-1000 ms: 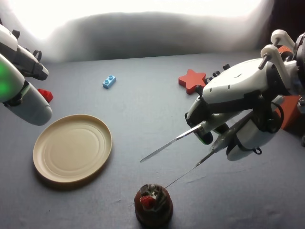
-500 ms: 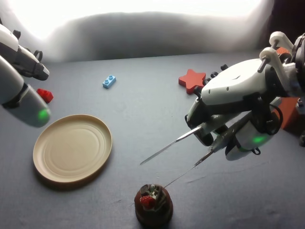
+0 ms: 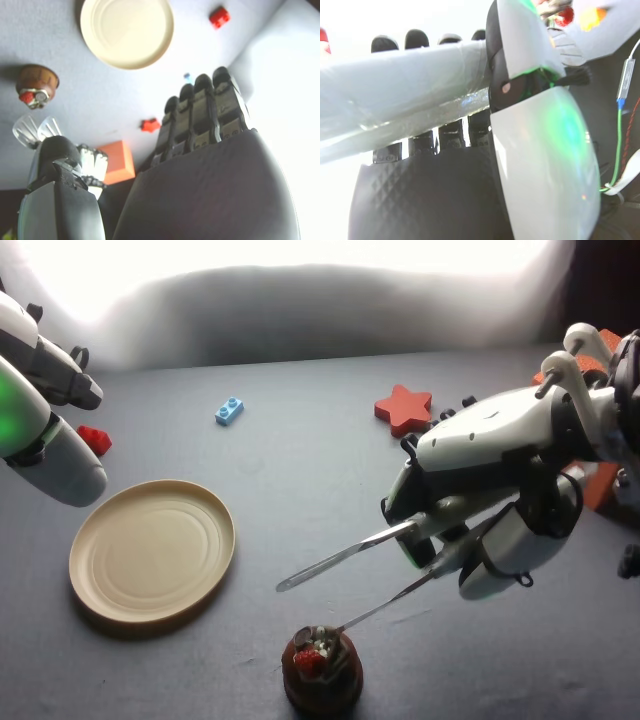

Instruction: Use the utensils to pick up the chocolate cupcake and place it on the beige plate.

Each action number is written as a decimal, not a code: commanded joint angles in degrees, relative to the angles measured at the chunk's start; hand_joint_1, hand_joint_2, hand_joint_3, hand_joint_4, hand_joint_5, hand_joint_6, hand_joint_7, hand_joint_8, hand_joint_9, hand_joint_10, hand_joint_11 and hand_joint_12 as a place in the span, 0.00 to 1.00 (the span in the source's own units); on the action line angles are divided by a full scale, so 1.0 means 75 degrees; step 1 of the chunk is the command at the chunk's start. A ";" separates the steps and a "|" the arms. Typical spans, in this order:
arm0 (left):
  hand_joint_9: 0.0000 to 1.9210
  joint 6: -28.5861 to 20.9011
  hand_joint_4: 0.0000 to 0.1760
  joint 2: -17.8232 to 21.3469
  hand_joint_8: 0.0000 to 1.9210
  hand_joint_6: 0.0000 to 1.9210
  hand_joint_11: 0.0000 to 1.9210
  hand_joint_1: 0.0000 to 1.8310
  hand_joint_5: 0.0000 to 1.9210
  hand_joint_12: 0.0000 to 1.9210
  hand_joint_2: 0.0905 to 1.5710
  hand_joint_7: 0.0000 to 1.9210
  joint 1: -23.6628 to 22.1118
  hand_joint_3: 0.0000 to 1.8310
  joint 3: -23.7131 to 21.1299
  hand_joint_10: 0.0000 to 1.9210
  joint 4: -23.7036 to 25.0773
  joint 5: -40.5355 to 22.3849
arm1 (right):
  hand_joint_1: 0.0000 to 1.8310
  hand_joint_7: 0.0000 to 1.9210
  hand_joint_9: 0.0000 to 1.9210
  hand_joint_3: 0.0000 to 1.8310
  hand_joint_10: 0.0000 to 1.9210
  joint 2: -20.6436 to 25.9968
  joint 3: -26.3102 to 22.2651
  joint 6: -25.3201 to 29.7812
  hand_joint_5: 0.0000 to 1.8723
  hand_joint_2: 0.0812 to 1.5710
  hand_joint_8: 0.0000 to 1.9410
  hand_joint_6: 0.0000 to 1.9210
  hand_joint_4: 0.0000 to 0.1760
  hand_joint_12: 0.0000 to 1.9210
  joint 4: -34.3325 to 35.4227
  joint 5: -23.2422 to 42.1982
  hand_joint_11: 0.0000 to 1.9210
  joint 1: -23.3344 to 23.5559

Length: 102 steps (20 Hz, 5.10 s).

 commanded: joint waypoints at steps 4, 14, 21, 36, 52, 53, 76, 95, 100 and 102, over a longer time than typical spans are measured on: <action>0.00 -0.0011 0.00 0.0087 0.00 0.00 0.00 0.21 0.00 0.00 0.63 0.00 -0.0036 0.00 -0.0019 0.00 0.0227 -0.0294 | 0.62 0.39 0.26 0.00 0.66 -0.0027 -0.0052 0.0147 0.38 0.79 0.75 0.68 0.00 0.85 0.0604 0.0291 0.21 0.0037; 0.00 -0.0032 0.00 0.0090 0.00 0.00 0.00 0.19 0.00 0.00 0.64 0.00 -0.0027 0.00 -0.0035 0.00 0.0226 -0.0281 | 0.61 0.36 0.24 0.00 0.67 -0.0083 -0.0058 0.0123 0.34 0.81 0.81 0.72 0.00 0.88 0.0599 0.0295 0.19 -0.0109; 0.00 -0.0032 0.00 0.0092 0.00 0.00 0.00 0.21 0.00 0.00 0.63 0.00 -0.0027 0.00 -0.0039 0.00 0.0227 -0.0267 | 0.61 0.37 0.21 0.00 0.67 -0.0076 -0.0054 0.0056 0.32 0.82 0.80 0.74 0.00 0.90 0.0358 0.0422 0.14 -0.0134; 0.00 -0.0053 0.00 0.0097 0.00 0.00 0.00 0.24 0.00 0.00 0.62 0.00 -0.0008 0.00 -0.0060 0.00 0.0225 -0.0251 | 0.60 0.26 0.21 0.00 0.59 -0.0410 0.0351 0.0551 0.27 0.73 0.49 0.34 0.00 0.83 0.0230 0.0482 0.12 -0.0699; 0.00 -0.0062 0.00 0.0102 0.00 0.00 0.00 0.23 0.00 0.00 0.61 0.00 -0.0004 0.00 -0.0084 0.00 0.0225 -0.0234 | 0.62 0.27 0.21 0.00 0.64 -0.0483 0.0429 0.0574 0.27 0.71 0.49 0.32 0.00 0.87 -0.1121 0.0800 0.12 -0.0613; 0.00 -0.0062 0.00 0.0102 0.00 0.00 0.00 0.22 0.00 0.00 0.61 0.00 -0.0006 0.00 -0.0085 0.00 0.0225 -0.0235 | 0.63 0.24 0.20 0.00 0.67 -0.0489 0.0429 0.0574 0.25 0.70 0.54 0.36 0.00 0.88 -0.1306 0.0812 0.12 -0.0608; 0.00 -0.0091 0.00 0.0110 0.00 0.00 0.00 0.21 0.00 0.00 0.63 0.00 0.0008 0.00 -0.0119 0.00 0.0221 -0.0215 | 0.59 0.24 0.19 0.00 0.73 -0.0745 0.0519 0.0143 0.27 0.68 0.59 0.38 0.00 0.92 -0.1942 0.0716 0.12 -0.0406; 0.00 -0.0111 0.00 0.0116 0.00 0.00 0.00 0.23 0.00 0.00 0.62 0.00 0.0015 0.00 -0.0160 0.00 0.0216 -0.0213 | 0.62 0.22 0.18 0.00 0.68 -0.1195 0.0532 0.1447 0.24 0.68 0.56 0.32 0.00 0.87 -0.3364 -0.0016 0.12 -0.0497; 0.00 -0.0177 0.00 0.0126 0.00 0.00 0.00 0.23 0.00 0.00 0.62 0.00 0.0014 0.00 -0.0229 0.00 0.0198 -0.0192 | 0.62 0.23 0.19 0.00 0.67 -0.1347 0.0536 0.1382 0.23 0.68 0.54 0.34 0.00 0.87 -0.3367 -0.0165 0.11 -0.0436; 0.00 -0.0171 0.00 0.0126 0.00 0.00 0.00 0.23 0.00 0.00 0.62 0.00 0.0018 0.00 -0.0204 0.00 0.0199 -0.0191 | 0.61 0.24 0.18 0.00 0.65 -0.1431 0.0550 0.1270 0.23 0.68 0.53 0.33 0.00 0.86 -0.3467 -0.0197 0.10 -0.0375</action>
